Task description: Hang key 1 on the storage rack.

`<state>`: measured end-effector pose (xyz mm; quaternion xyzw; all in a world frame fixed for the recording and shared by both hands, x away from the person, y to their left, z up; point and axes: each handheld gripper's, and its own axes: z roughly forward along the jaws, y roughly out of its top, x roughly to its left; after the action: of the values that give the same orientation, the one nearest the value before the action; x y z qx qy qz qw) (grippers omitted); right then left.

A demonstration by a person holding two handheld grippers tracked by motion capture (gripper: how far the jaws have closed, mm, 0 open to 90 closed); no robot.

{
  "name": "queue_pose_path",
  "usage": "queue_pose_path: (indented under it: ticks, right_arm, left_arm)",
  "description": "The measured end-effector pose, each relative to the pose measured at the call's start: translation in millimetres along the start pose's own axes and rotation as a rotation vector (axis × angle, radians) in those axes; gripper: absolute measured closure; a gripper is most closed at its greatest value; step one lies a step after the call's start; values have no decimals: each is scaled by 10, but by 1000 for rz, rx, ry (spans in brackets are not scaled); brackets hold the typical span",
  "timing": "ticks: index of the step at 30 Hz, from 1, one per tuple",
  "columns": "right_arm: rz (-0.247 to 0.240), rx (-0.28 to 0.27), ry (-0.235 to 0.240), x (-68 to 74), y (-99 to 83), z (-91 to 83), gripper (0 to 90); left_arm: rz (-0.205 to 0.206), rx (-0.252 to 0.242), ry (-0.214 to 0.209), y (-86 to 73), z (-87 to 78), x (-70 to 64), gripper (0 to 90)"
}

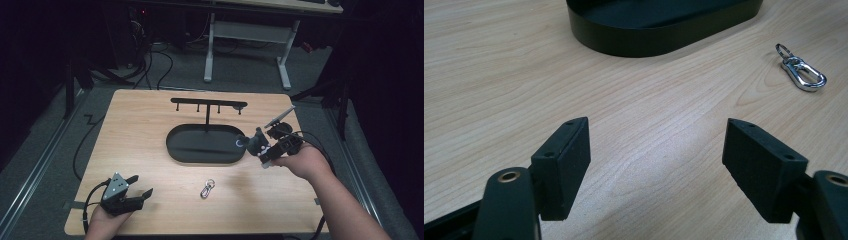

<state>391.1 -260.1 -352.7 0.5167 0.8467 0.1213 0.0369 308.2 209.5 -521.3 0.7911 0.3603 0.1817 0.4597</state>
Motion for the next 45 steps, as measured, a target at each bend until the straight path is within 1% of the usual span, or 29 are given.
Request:
queue_pose_path:
  ticks: [1, 5, 9, 10, 11, 13, 14, 19, 20, 21, 22, 23, 25, 28, 29, 34, 35, 39, 44, 45]
  right_arm:
    - [6, 3, 1, 0, 19, -15, 512]
    - [2, 14, 11, -18, 84, -39, 512]
    - [3, 20, 1, -20, 138, -48, 511]
    - [10, 19, 0, -19, 173, -59, 511]
    - [3, 18, -2, -26, 192, -61, 511]
    - [7, 19, -5, -21, 209, -64, 511]
    - [8, 19, -6, -18, 248, -82, 511]
    - [8, 13, -17, -10, 310, -133, 511]
    - [19, 6, -22, -10, 345, -173, 511]
    - [19, 6, -22, -10, 345, -173, 511]
    - [24, -9, -36, -19, 389, -236, 511]
    - [19, -16, -36, -27, 405, -254, 511]
    - [31, -29, -51, -34, 446, -306, 511]
    - [33, -37, -58, -45, 483, -337, 511]
    - [43, -46, -67, -59, 521, -353, 511]
    - [44, -58, -71, -67, 573, -350, 510]
    - [44, -62, -78, -69, 595, -339, 510]
    - [56, -55, -99, -85, 620, -290, 510]
    - [49, -56, -112, -96, 635, -221, 510]
    - [51, -47, -114, -89, 640, -210, 510]
  left_arm:
    - [-1, -1, 0, -2, 1, 3, 279]
    - [-5, 1, 2, -7, 4, 10, 279]
    - [-3, -1, 3, -7, -1, 9, 279]
    - [-2, -1, 3, -6, -1, 9, 279]
    - [-3, -1, 3, -7, -1, 9, 279]
    - [-3, -1, 3, -9, 1, 10, 279]
    - [-4, 0, 2, -10, 2, 10, 279]
    - [-3, 1, 2, -10, 3, 10, 279]
    - [-3, 1, 2, -10, 3, 10, 279]
    - [-3, 1, 3, -10, 4, 10, 279]
    - [-3, 2, 3, -11, 3, 11, 279]
    - [-4, 2, 3, -12, 3, 12, 279]
    - [-4, 2, 4, -13, 2, 14, 279]
    - [-5, 2, 5, -14, 1, 16, 279]
    - [-6, 0, 6, -15, 0, 17, 279]
    - [-9, 1, 6, -18, -4, 23, 279]
    - [-8, 2, 6, -19, -3, 23, 279]
    - [-6, 6, 4, -21, -1, 22, 279]
    - [-9, 5, 7, -22, 1, 25, 279]
    - [-8, 5, 7, -22, 1, 25, 279]
